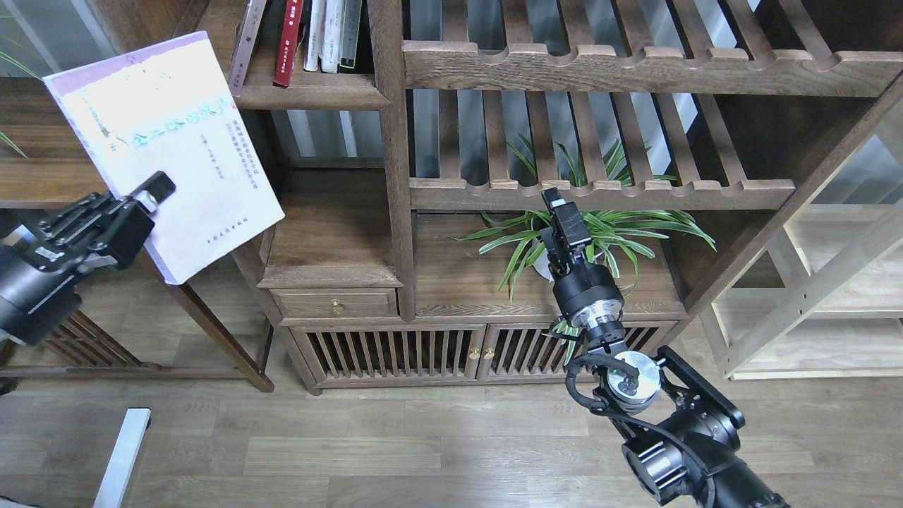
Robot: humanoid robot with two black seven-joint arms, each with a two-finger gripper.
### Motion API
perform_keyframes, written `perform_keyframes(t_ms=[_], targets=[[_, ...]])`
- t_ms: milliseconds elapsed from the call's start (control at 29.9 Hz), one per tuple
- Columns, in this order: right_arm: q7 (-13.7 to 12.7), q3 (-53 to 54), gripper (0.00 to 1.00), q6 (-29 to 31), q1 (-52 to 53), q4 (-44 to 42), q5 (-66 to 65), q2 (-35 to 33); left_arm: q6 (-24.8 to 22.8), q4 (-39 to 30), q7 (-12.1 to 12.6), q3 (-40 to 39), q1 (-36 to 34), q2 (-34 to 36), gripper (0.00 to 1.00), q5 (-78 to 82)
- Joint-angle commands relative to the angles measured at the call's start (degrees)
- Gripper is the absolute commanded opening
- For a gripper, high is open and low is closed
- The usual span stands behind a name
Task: Organize books on shelf
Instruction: 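Lift the white book with the left gripper up toward the upper cubby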
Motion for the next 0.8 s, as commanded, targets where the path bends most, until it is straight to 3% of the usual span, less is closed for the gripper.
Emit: perform_keyframes(t_ms=[0, 435, 769], targets=[[0.07, -0.02, 0.99, 0.02, -0.09, 0.00, 0.02, 0.00, 0.01, -0.44, 0.00, -0.93, -0.23, 0.79, 0.03, 0.50], [0.07, 0.51, 0.99, 0.02, 0.00, 0.08, 0.02, 0.00, 0.01, -1.32, 0.00, -2.86, -6.20, 14.85, 0.04, 0.50], [0.07, 0.42, 0.99, -0.07, 0.44, 0.00, 0.02, 0.00, 0.01, -1.41, 0.00, -6.29, -8.32, 15.74, 0.06, 0.50]])
